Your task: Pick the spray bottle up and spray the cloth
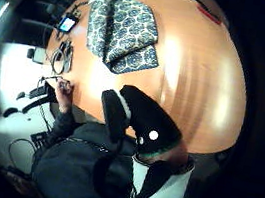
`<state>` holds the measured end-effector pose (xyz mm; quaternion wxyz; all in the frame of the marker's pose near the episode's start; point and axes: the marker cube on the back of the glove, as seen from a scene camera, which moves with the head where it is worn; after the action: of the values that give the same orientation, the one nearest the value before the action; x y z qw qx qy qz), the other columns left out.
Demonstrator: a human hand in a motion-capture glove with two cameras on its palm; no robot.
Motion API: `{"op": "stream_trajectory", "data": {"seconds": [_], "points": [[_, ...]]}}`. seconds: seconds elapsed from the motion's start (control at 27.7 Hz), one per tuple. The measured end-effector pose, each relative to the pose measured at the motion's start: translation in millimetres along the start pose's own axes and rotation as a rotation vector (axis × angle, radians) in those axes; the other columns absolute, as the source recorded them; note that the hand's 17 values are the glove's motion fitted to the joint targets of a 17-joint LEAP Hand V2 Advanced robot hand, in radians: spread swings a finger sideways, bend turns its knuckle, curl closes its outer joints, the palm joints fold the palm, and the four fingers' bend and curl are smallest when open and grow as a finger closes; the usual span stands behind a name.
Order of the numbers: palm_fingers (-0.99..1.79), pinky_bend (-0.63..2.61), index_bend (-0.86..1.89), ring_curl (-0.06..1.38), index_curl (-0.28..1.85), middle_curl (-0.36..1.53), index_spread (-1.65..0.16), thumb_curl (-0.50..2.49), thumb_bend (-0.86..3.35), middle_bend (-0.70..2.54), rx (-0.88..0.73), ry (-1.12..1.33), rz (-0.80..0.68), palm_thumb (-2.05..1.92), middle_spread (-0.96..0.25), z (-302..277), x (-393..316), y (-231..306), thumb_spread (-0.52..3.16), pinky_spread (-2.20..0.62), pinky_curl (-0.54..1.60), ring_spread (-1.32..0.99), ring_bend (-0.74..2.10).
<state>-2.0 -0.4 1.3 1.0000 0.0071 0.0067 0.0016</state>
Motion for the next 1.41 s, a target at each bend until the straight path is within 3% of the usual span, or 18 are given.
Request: {"op": "stream_trajectory", "data": {"seconds": [0.33,0.83,1.19,1.41], "points": [[0.33,0.23,0.22,0.13,0.17,0.14,-0.42,0.09,0.14,0.23,0.007,0.032,0.003,0.31,-0.08,3.8,-3.2,-3.1,0.82,0.17,0.14,-0.08,0.27],[0.36,0.18,0.20,0.17,0.25,0.22,-0.48,0.15,0.09,0.21,0.065,0.072,-0.004,0.37,-0.09,-2.9,-9.7,-19.0,1.08,0.21,0.20,-0.10,0.24],[0.46,0.17,0.22,0.20,0.30,0.26,-0.48,0.19,0.06,0.20,0.173,0.119,0.166,0.42,-0.09,-17.6,8.8,-56.1,1.15,0.22,0.22,-0.10,0.24],[0.65,0.15,0.21,0.24,0.31,0.28,-0.45,0.21,0.05,0.21,0.259,0.068,0.258,0.46,-0.10,-30.8,29.2,-86.0,1.18,0.21,0.22,-0.11,0.33]]}}
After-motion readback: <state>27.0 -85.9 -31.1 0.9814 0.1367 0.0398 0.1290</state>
